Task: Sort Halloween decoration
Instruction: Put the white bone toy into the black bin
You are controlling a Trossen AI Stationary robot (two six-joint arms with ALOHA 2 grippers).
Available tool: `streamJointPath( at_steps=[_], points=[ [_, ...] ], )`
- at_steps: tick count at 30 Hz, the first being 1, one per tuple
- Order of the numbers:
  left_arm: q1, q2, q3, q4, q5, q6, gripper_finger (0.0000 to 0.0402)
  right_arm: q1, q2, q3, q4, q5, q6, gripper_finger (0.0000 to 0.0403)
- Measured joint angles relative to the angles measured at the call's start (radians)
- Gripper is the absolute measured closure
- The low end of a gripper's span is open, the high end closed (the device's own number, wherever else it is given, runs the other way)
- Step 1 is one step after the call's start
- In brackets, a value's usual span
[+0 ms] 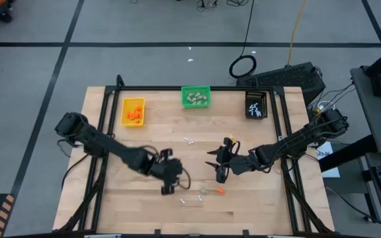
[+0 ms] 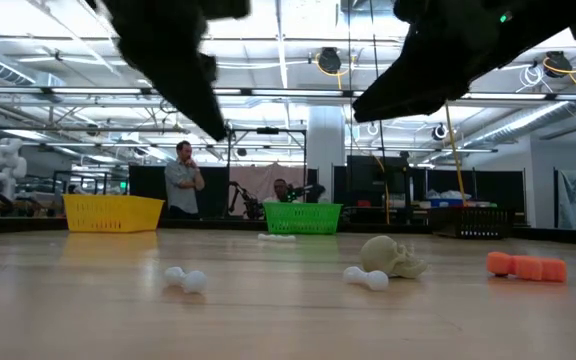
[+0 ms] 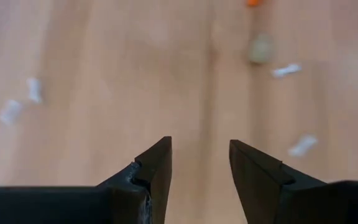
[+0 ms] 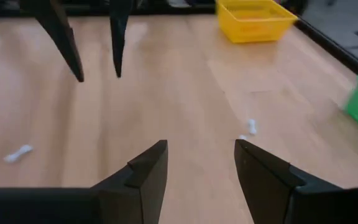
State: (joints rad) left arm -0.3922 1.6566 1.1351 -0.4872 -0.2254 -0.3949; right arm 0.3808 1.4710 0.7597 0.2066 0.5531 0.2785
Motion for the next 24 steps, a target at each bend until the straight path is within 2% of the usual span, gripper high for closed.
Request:
streamJointPath(
  at_steps=[4,10,17,24],
  points=[
    [0.099,0.0,0.0,-0.015,0.004,0.214,0.0242,-0.018,0.036,0.0,0.002,0.023,0.011,0.0232],
    [0.237,0.0,0.0,-0.06,-0.025,0.404,0.0242,-0.045,0.124,0.0,0.004,0.023,0.063,0.0232],
    [0.368,0.001,0.0,-0.061,0.062,0.609,0.0242,-0.059,0.195,0.0,0.005,0.023,0.076,0.0232],
    [0.497,0.063,0.0,0.002,0.134,0.725,0.0242,-0.025,0.144,0.0,-0.053,-0.002,-0.018,0.0232]
  ],
)
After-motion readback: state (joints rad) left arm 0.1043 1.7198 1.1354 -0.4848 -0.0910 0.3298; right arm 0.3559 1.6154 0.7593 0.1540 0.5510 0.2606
